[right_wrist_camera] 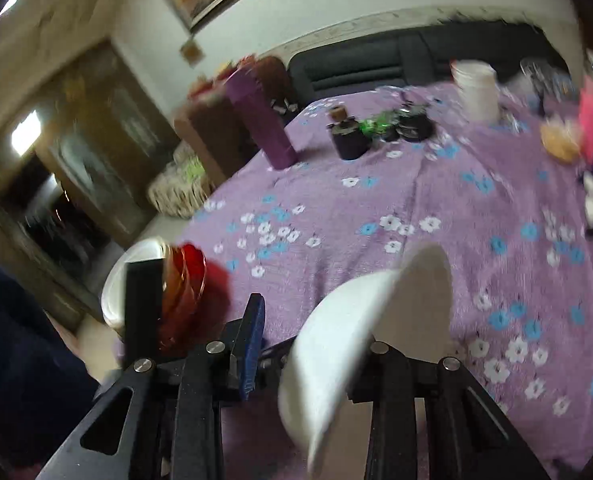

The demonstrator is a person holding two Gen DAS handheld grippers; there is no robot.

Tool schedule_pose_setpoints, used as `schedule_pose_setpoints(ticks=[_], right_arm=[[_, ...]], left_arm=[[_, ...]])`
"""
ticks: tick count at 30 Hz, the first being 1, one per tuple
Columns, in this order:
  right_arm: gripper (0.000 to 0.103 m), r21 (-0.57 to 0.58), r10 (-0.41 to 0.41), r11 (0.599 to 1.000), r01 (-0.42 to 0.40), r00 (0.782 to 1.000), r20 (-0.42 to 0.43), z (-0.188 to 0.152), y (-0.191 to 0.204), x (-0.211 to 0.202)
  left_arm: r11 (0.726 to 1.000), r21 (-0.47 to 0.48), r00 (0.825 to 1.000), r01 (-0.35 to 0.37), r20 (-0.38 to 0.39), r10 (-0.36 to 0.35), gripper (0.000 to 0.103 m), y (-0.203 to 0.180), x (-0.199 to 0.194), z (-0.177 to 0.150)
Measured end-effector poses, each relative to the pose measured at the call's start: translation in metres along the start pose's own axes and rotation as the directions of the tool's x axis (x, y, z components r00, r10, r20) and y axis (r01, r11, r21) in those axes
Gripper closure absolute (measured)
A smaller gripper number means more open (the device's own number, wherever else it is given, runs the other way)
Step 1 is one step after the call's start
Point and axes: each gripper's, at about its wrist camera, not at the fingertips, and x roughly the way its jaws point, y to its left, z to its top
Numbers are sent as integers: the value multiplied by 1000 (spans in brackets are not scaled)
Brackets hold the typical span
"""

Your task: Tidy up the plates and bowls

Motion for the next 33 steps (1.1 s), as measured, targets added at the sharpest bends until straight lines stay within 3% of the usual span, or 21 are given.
schedule_pose_setpoints(ticks=[2,4,6,11,14,18,20,22,25,26,27,28,31,33], right_arm=[[61,-15,54,998,-55,998,-33,-1,11,9],[42,5,110,994,-110,992,-61,-2,20,20],[33,40,157,987,-154,985,-74,-3,25,30],[27,79,178,983,-168,975,-130,-16,31,37],[27,100,195,977,-186,976,-95,-21,26,28],[25,140,79,986,-86,995,54,-23,6,-3],[24,177,-53,984,37,995,89,-25,-9,-9],[24,220,-112,971,99,993,49,-27,-23,4],[25,242,-79,966,86,996,-40,-33,-27,33],[27,247,-68,966,81,996,-61,-35,-27,41],[43,270,-49,960,72,995,-91,-40,-30,53],[70,291,-28,955,60,993,-114,-43,-33,60],[88,337,20,941,21,993,-116,-49,-44,63],[93,367,29,930,4,996,-86,-52,-52,50]], left_arm=[[996,40,995,-82,59,80,21,3,-20,-10],[991,50,990,-121,84,116,18,12,-32,-19],[990,63,989,-128,78,123,18,20,-39,-28],[993,70,995,-90,38,88,18,33,-44,-43],[994,78,996,-77,47,73,18,32,-49,-45],[994,82,996,-68,57,63,18,31,-55,-48],[995,78,996,-65,64,60,18,32,-57,-50],[995,73,996,-62,70,57,18,33,-60,-52],[995,72,995,-62,81,56,18,33,-68,-58],[995,74,995,-64,82,57,18,33,-70,-58],[995,75,995,-66,84,60,18,33,-72,-57],[995,74,994,-68,86,62,18,33,-72,-55],[995,72,993,-73,102,66,18,34,-79,-52],[995,71,992,-67,109,59,18,33,-82,-49]])
